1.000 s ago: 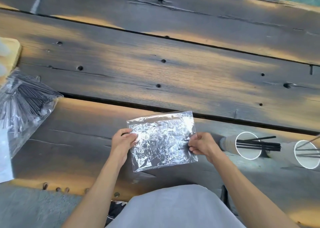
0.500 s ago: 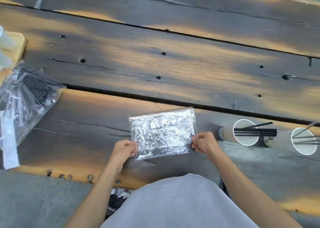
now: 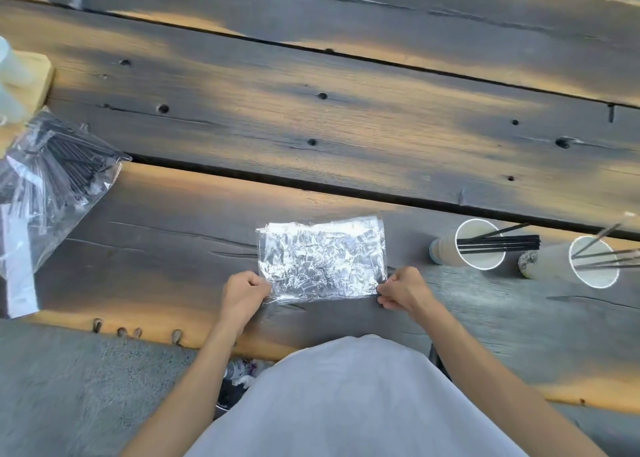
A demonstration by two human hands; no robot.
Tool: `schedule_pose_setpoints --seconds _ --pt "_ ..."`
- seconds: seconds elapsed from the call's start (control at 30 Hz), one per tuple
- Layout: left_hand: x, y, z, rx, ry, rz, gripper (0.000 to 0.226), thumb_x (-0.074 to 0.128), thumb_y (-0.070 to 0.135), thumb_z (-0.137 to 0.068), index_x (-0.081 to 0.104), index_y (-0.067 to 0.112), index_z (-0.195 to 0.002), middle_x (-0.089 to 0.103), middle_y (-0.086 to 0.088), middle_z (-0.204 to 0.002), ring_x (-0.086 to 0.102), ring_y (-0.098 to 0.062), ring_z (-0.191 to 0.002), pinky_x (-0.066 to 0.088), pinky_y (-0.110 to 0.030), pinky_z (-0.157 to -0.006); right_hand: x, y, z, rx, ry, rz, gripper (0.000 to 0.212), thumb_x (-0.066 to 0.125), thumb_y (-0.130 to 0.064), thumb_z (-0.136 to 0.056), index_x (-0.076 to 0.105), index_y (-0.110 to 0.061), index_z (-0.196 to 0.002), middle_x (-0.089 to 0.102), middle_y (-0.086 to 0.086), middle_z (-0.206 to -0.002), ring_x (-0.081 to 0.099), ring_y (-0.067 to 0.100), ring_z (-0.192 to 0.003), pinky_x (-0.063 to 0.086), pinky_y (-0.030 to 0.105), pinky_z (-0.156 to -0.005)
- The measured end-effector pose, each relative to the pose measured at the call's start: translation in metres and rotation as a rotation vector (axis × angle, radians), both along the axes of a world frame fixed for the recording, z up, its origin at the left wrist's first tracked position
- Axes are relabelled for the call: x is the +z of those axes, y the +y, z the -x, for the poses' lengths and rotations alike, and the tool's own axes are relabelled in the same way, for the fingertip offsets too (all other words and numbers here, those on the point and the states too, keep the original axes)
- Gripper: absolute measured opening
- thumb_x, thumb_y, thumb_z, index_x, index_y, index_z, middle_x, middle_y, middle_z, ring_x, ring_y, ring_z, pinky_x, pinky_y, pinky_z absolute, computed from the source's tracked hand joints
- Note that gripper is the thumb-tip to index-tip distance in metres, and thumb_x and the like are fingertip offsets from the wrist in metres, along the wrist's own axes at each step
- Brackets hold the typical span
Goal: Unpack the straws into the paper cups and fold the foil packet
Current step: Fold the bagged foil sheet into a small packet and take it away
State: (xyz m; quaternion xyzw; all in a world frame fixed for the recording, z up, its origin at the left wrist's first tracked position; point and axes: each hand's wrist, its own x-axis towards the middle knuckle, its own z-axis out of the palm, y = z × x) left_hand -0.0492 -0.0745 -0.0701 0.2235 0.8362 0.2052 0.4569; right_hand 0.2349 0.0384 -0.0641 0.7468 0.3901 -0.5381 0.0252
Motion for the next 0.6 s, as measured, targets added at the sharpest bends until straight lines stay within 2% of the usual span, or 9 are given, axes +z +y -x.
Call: schedule_pose_setpoints --seconds 0.17,0.27,0.37,0.53,0.6 --pt "-0.002 -0.006 -0.005 -0.083 0.066 -0.037 0.012 0.064 -0.001 -0.072 0.060 -0.008 -0.063 0.073 -0.016 -0.084 0.066 -0.022 -0.084 0.050 -0.028 -0.071 -0.005 -0.008 -0.002 0.100 -0.103 -0.048 0.029 0.065 0.006 -0.077 0.053 -0.010 -0.055 0.071 0.017 -0.059 0.068 0.024 -0.052 0.057 0.026 -0.049" --pt "-0.005 -0.010 -0.009 -0.115 0.111 -0.054 0.017 0.065 -0.001 -0.071 0.054 -0.005 -0.058 0.069 -0.013 -0.085 0.064 -0.023 -0.084 0.048 -0.032 -0.073 -0.007 -0.011 -0.002 0.190 -0.176 -0.069 0.023 0.065 -0.002 -0.073 0.062 -0.004 -0.050 0.072 0.014 -0.059 0.071 0.026 -0.060 0.061 0.032 -0.060" --pt "-0.005 -0.012 -0.013 -0.123 0.161 -0.077 0.029 0.066 -0.001 -0.073 0.048 0.005 -0.051 0.066 -0.011 -0.083 0.062 -0.023 -0.081 0.045 -0.033 -0.070 -0.010 -0.015 -0.001 0.264 -0.215 -0.112 0.014 0.064 -0.006 -0.073 0.069 0.002 -0.062 0.069 0.010 -0.058 0.066 0.027 -0.064 0.058 0.034 -0.061" --pt "-0.005 -0.009 -0.019 -0.128 0.222 -0.094 0.040 0.064 -0.004 -0.074 0.040 0.014 -0.047 0.059 -0.009 -0.079 0.056 -0.022 -0.074 0.035 -0.029 -0.064 -0.015 -0.024 0.002 0.269 -0.251 -0.159 0.019 0.058 -0.018 -0.085 0.058 -0.010 -0.068 0.069 0.019 -0.089 0.066 0.035 -0.081 0.052 0.035 -0.065" --pt "-0.006 -0.008 -0.022 -0.113 0.235 -0.082 0.042 0.063 -0.004 -0.074 0.039 0.016 -0.046 0.055 -0.006 -0.079 0.052 -0.020 -0.071 0.033 -0.028 -0.062 -0.013 -0.026 0.004 0.306 -0.269 -0.176 0.011 0.057 -0.015 -0.087 0.062 -0.010 -0.079 0.067 0.019 -0.098 0.064 0.038 -0.089 0.050 0.036 -0.069"
